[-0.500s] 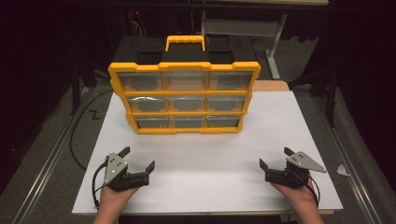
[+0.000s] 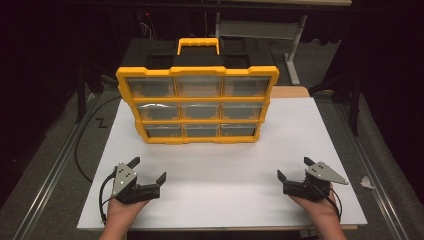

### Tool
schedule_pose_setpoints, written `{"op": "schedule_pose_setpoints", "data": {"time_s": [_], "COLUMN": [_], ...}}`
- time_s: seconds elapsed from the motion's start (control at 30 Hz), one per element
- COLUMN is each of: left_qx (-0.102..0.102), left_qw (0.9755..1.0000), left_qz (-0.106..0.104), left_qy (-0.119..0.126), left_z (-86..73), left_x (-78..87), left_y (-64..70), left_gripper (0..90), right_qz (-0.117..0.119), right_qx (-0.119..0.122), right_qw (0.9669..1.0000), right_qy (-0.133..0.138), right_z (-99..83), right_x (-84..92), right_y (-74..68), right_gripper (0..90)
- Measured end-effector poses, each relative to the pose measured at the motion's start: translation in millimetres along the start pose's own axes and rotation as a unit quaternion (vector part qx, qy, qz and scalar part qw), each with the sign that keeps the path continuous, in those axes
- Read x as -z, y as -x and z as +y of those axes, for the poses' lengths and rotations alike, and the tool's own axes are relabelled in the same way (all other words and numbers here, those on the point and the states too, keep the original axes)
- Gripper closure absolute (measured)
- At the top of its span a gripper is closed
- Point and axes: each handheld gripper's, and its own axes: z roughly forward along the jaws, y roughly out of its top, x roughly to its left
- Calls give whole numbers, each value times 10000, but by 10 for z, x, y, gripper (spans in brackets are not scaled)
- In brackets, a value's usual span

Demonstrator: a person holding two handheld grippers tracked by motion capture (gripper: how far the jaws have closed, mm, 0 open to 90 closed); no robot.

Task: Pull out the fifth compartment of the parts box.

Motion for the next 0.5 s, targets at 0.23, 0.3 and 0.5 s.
{"op": "schedule_pose_setpoints", "data": {"time_s": [0.23, 0.3, 0.5], "left_qx": [36, 18, 31], "left_qw": [10000, 10000, 10000], "left_qz": [-31, -29, -8], "left_qy": [-20, -5, 11], "left_z": [2, 1, 1], "left_x": [-4, -6, -6], "left_y": [-2, 1, -2], "left_gripper": [1, 1, 2], "right_qz": [-28, -30, -15], "right_qx": [117, 127, 242], "right_qw": [9999, 9999, 9997], "right_qy": [-14, -28, -56], "right_z": [21, 31, 64], "right_x": [-69, -98, -208], "right_y": [-28, -45, -106], "right_gripper": [9, 9, 9]}}
